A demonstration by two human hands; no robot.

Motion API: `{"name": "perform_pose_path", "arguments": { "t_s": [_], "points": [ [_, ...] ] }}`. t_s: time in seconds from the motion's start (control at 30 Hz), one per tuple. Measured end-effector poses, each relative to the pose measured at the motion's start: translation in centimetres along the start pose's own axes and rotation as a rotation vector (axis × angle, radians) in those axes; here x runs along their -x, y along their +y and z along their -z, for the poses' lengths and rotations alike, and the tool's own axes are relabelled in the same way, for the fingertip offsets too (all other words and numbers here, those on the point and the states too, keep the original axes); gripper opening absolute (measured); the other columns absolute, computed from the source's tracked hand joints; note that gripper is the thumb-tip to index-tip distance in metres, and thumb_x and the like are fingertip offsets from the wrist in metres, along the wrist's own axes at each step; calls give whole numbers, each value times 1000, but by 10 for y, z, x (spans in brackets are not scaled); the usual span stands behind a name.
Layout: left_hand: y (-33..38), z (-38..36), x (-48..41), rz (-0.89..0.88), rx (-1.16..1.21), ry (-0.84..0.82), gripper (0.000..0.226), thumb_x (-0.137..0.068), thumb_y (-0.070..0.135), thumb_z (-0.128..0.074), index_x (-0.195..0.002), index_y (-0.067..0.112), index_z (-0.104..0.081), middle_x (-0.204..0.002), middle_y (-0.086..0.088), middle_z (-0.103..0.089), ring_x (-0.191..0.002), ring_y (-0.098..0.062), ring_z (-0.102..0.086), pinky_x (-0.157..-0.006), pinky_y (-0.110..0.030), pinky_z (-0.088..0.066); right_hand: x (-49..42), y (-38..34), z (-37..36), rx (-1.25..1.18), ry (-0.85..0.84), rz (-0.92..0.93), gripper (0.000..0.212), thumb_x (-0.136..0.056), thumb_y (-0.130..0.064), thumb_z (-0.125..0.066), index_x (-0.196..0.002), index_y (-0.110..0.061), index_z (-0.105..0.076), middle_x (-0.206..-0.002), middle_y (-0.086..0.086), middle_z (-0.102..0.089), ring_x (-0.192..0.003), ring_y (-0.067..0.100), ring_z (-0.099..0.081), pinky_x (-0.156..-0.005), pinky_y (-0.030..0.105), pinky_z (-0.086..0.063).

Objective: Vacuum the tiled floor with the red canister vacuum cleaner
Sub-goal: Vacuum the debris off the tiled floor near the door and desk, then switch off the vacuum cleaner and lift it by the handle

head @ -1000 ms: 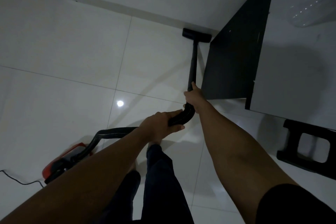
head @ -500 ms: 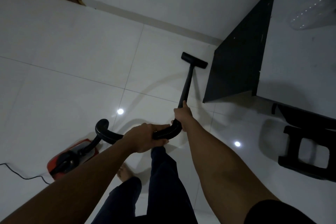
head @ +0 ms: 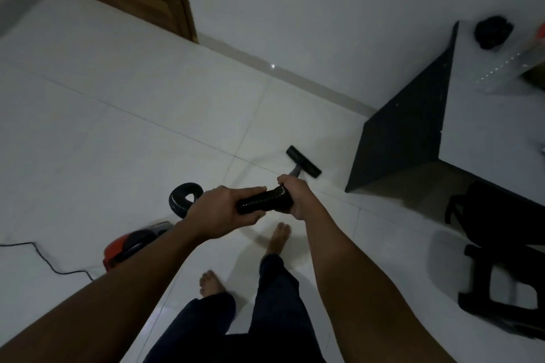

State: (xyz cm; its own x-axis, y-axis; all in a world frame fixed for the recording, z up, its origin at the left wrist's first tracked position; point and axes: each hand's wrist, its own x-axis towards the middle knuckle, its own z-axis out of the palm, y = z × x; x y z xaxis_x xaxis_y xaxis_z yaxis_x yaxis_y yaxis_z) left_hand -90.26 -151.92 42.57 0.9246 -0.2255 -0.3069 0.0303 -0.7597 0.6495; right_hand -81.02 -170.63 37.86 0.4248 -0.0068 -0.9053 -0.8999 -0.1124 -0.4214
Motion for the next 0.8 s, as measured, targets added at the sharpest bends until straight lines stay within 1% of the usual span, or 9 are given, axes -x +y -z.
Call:
{"name": "perform_pose_path", "arguments": {
  "t_s": [0.07,0.13,0.3,0.37,0.43,0.5,0.53,0.67,0.8],
  "points": [
    [-13,25,26,-3,-3,81,62,-77,65,-67,-135,47,-55,-80,18,-72,-68,3,-65,-67,-25,-52,22,3,-28,49,-84,48,19,-87,-21,-53,-101,-8,-54,-90,14,-64,-78,28,-65,-64,37,-58],
    [-25,47,45,11,-23,171,57,-75,54,-76,-128,42,-62,-94,16,-75,-80,-4,-69,-73,-27,-53,39,5,-51,119,-150,96,22,-88,-28,-50,-96,-10,-58,-78,14,-62,-64,26,-62,-66,37,-57],
    [-59,99,91,63,-13,483,43,-76,36,-80,-116,38,-67,-93,16,-71,-82,-10,-66,-69,-29,-50,75,6,-118,267,-230,276,38,-93,-33,-34,-102,-9,-61,-66,16,-58,-52,28,-57,-60,36,-54],
    [-74,117,108,88,-3,591,46,-75,29,-81,-119,33,-68,-89,17,-65,-80,-12,-63,-69,-27,-43,91,7,-147,343,-303,341,30,-94,-35,-37,-98,-16,-60,-71,18,-60,-54,29,-59,-57,35,-53],
    [-89,134,129,114,15,669,50,-75,23,-82,-122,28,-67,-89,13,-62,-82,-14,-61,-72,-30,-44,103,10,-174,486,-392,399,18,-94,-27,-43,-107,-26,-56,-78,18,-62,-58,29,-61,-53,33,-51],
    [-100,145,142,133,40,700,52,-76,21,-82,-125,28,-66,-90,10,-62,-85,-15,-58,-78,-35,-47,108,14,-194,627,-424,474,31,-91,-13,-49,-118,-30,-49,-79,16,-64,-60,27,-62,-54,34,-52],
    [-105,149,148,144,49,713,53,-77,20,-81,-127,28,-65,-92,9,-62,-88,-16,-57,-81,-37,-47,109,16,-205,681,-412,506,32,-92,-13,-53,-119,-28,-48,-78,14,-64,-60,26,-62,-57,35,-53],
    [-120,163,167,181,59,791,53,-83,18,-78,-132,30,-62,-111,-2,-65,-103,-21,-53,-92,-39,-45,107,20,-242,919,-288,693,35,-88,-47,-62,-118,-31,-55,-85,-4,-64,-67,17,-60,-68,36,-58],
    [-130,174,180,203,0,882,50,-83,15,-79,-129,26,-64,-118,-5,-65,-110,-27,-54,-99,-47,-43,110,31,-274,971,-303,773,39,-85,-55,-59,-114,-30,-52,-93,-3,-66,-79,21,-67,-77,42,-59]
  ]
}}
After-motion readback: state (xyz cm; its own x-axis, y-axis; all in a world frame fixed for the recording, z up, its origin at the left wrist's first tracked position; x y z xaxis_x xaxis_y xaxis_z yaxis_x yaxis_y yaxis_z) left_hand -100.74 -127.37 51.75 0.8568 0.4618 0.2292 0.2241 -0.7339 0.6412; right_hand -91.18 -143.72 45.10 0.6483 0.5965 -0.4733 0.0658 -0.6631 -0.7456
